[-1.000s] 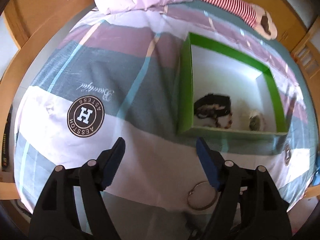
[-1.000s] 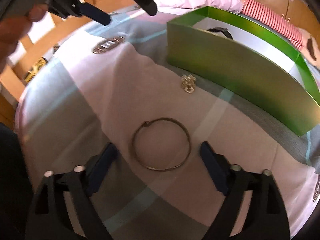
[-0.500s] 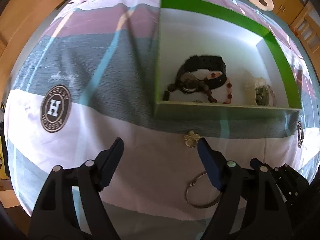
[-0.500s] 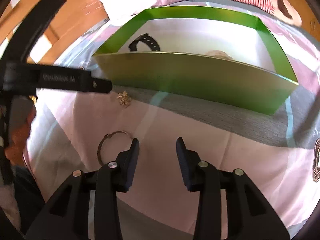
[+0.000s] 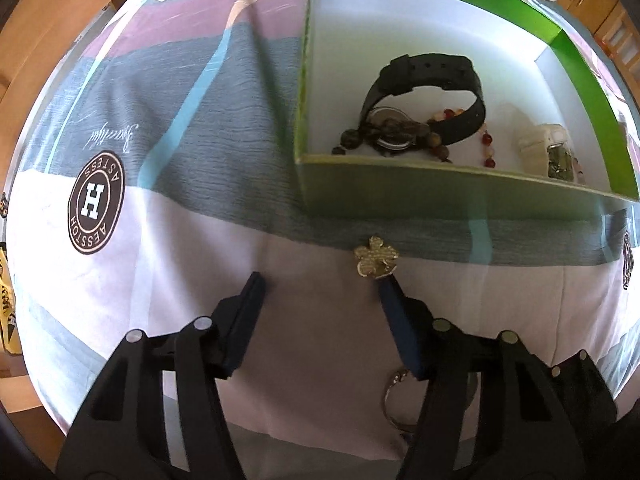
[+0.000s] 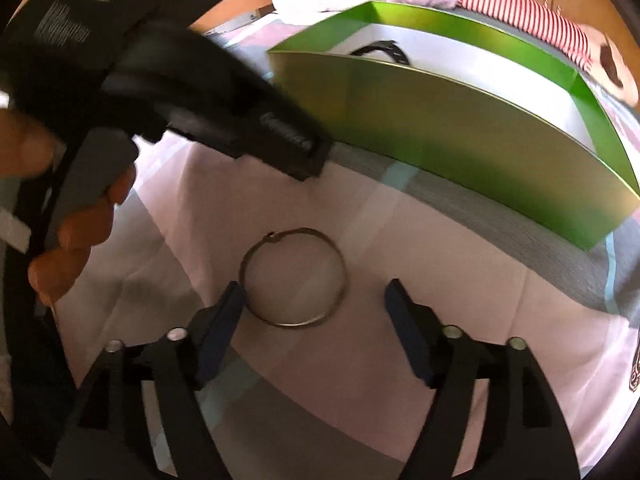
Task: Organize jewelry
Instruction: 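Move the right tool over the silver bangle and close on it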
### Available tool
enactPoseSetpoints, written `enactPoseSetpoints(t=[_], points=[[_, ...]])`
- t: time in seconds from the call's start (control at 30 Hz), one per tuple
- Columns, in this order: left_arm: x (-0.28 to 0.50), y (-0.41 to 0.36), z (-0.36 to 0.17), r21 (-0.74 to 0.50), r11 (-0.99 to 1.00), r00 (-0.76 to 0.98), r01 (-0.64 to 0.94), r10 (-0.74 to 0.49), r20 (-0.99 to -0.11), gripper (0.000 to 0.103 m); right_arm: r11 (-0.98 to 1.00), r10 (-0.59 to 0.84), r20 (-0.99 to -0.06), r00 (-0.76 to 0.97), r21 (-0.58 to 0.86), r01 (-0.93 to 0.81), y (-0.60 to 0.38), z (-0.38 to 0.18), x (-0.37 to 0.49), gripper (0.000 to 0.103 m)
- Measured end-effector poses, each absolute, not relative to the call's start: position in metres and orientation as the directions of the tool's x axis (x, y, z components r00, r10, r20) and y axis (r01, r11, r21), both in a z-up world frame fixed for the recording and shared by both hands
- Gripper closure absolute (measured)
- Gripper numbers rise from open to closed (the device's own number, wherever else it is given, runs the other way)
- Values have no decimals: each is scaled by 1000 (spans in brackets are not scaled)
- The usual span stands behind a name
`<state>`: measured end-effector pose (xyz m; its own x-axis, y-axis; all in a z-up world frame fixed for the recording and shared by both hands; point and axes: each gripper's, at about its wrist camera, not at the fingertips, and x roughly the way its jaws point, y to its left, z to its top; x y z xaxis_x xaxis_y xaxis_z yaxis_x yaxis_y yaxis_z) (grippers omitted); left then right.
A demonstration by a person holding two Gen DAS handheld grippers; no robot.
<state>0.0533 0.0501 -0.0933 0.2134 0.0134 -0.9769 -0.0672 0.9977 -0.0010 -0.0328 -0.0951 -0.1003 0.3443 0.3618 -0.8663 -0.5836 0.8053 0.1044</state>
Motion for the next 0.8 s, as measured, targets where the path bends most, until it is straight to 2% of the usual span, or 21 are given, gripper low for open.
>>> enactPoseSetpoints(t=[0.13, 0.17, 0.2, 0.3, 0.4, 0.47, 0.57, 0.6, 0.67, 0.8], points=[[49, 54, -92, 28, 998, 218, -57, 39, -975, 38, 798, 340, -850, 401, 35, -602, -82, -104, -40, 28], [48, 53, -92, 28, 998, 220, -57, 40, -975, 38, 803, 358, -846, 394, 63, -593, -84, -103, -38, 40], [48, 54, -91, 24, 998, 223, -59, 36, -974, 39, 808, 359, -847, 391, 72, -585, -88, -101, -37, 42], [50, 51, -87, -14, 998, 238, -61, 1, -971, 39, 824, 355, -855, 379, 94, -559, -95, -94, -28, 42], [49, 50, -81, -30, 998, 258, -48, -16, -966, 37, 860, 296, -865, 406, 56, -508, -115, -89, -19, 42], [50, 47, -78, -32, 999, 265, -33, -23, -964, 33, 885, 281, -869, 406, 71, -459, -130, -87, -10, 42], [54, 45, -79, -36, 999, 264, -21, -30, -964, 33, 917, 269, -876, 400, 105, -386, -145, -87, 1, 42], [55, 44, -80, -37, 999, 262, -21, -30, -965, 33, 923, 267, -878, 398, 114, -367, -150, -87, 6, 42], [58, 42, -84, -33, 999, 255, -18, -28, -967, 46, 929, 264, -880, 396, 121, -351, -158, -86, 7, 42], [60, 40, -85, -4, 1000, 282, -6, -2, -959, 47, 926, 260, -884, 389, 115, -358, -153, -85, 9, 42]])
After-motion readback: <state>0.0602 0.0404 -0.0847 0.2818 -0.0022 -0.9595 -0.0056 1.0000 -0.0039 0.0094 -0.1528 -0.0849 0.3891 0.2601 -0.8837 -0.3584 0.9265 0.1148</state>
